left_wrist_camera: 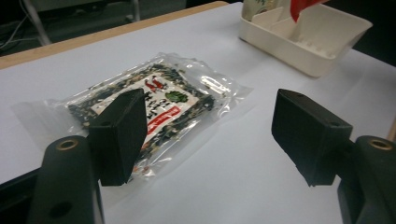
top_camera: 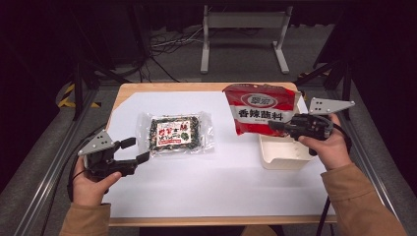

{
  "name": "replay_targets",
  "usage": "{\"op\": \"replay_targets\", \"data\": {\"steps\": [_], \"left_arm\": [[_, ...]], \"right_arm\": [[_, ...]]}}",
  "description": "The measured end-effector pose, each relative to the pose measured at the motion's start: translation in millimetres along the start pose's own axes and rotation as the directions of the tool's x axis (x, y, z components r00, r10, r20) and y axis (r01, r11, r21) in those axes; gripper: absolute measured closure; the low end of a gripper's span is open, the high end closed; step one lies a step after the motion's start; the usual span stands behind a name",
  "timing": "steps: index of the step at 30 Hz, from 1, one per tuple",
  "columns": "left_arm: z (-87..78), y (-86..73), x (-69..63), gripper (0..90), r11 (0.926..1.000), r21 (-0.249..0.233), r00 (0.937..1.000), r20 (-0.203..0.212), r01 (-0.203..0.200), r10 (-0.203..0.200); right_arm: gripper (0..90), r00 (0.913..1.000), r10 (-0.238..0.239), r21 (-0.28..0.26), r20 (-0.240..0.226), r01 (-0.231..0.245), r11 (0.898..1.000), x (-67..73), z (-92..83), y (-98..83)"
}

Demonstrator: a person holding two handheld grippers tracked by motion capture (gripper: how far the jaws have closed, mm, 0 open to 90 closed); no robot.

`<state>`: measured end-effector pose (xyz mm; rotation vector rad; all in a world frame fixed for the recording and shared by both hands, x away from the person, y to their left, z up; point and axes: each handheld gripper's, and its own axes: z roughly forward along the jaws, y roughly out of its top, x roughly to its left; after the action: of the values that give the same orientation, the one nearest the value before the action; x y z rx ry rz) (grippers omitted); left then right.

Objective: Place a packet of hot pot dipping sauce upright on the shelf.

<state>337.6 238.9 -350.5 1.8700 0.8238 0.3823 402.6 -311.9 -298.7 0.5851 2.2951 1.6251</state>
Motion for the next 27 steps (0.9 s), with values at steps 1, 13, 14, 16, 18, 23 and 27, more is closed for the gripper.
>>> {"op": "replay_targets", "data": {"steps": [1, 13, 14, 16, 18, 23, 27], "left_arm": [[1.1, -1.8, 2.3, 27.1, 1.0, -0.007, 1.0, -0.004, -0.001, 0.001], [5.1, -15.7, 16.6, 27.9, 0.9988, -0.041, 0.9975, -0.064, 0.028, -0.031], [5.4, -16.1, 16.7, 26.7, 0.999, -0.034, 0.9969, -0.071, 0.03, -0.033], [5.7, -17.4, 17.1, 29.5, 0.999, -0.028, 0.9971, -0.068, 0.034, -0.035], [6.0, -18.4, 17.1, 30.6, 0.9985, -0.03, 0.9971, -0.059, 0.046, -0.048], [5.5, -20.8, 17.8, 26.7, 0.9991, -0.035, 0.9986, -0.046, 0.025, -0.027], [6.5, -20.7, 17.1, 23.1, 0.999, -0.032, 0.9986, -0.042, 0.032, -0.033]], "right_arm": [[80.1, 1.0, 0.0, 0.001, 0.006, 0.0, 1.0, -2.9, -0.9, 0.1], [80.2, 0.9966, 0.015, 0.028, 0.081, -0.017, 0.999, -37.3, -11.0, -4.5], [80.1, 0.9958, 0.017, 0.028, 0.09, -0.019, 0.999, -40.2, -12.1, -5.4], [80.2, 0.9949, 0.023, 0.026, 0.098, -0.026, 0.999, -44.6, -13.9, -7.3], [80.3, 0.9944, 0.024, 0.025, 0.103, -0.027, 0.999, -46.5, -14.6, -8.2], [80.4, 0.9918, 0.032, 0.02, 0.124, -0.035, 0.999, -57.9, -18.0, -14.0], [80.4, 0.9899, 0.046, 0.027, 0.134, -0.05, 0.998, -65.3, -18.5, -19.9]]}}
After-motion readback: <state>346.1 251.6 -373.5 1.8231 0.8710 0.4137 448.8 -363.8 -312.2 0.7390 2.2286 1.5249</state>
